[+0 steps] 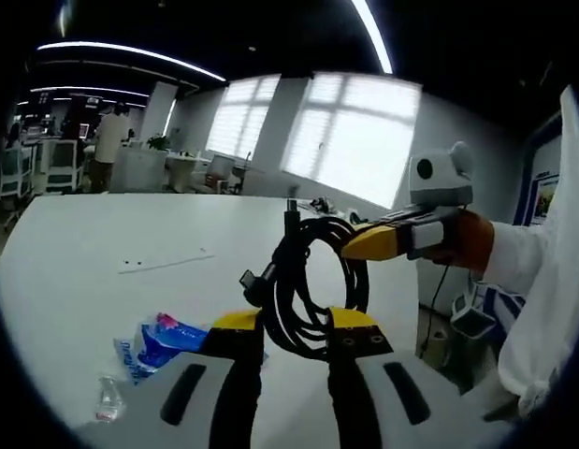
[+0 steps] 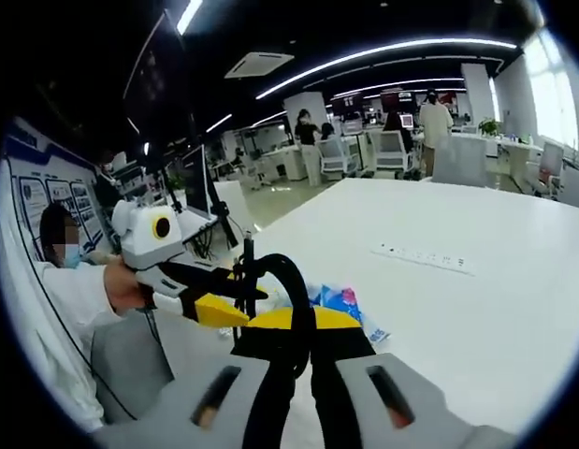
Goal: Arrange the tabletop items into an orderly group along one side of the table until the central work area is clear of visible clutter.
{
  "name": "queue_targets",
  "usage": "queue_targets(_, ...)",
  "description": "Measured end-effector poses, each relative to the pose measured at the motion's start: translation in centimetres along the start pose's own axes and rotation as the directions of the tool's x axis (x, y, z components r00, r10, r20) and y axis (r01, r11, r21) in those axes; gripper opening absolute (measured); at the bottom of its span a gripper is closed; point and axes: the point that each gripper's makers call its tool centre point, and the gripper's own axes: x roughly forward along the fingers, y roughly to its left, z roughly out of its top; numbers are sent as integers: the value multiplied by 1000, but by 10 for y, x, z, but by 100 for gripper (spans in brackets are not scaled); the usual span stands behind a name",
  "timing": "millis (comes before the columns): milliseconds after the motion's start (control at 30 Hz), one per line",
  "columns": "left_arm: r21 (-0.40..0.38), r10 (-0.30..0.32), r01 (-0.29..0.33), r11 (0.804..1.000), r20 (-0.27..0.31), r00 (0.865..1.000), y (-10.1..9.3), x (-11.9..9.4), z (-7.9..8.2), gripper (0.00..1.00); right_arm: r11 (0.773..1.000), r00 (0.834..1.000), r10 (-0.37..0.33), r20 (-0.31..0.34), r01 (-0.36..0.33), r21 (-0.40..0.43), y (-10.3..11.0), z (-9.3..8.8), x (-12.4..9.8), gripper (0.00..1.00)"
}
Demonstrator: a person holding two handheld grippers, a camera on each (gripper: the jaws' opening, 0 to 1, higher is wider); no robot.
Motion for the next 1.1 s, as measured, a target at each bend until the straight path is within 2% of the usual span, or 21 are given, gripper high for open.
queue_targets(200, 20, 4, -3, 1000, -21, 1000, -8, 10, -4, 20, 1000, 1000, -24, 3, 24, 18, -8, -7, -8, 1)
queue_targets(467, 21, -21, 22, 1000, -39, 999, -22, 27, -6, 16, 997, 998, -63, 10, 63, 47, -25, -15, -25, 1)
queue_targets(1100, -9, -80, 80, 997, -81, 993, -53, 77, -18, 15, 983, 987, -158, -8, 158, 91, -66, -37, -64, 1)
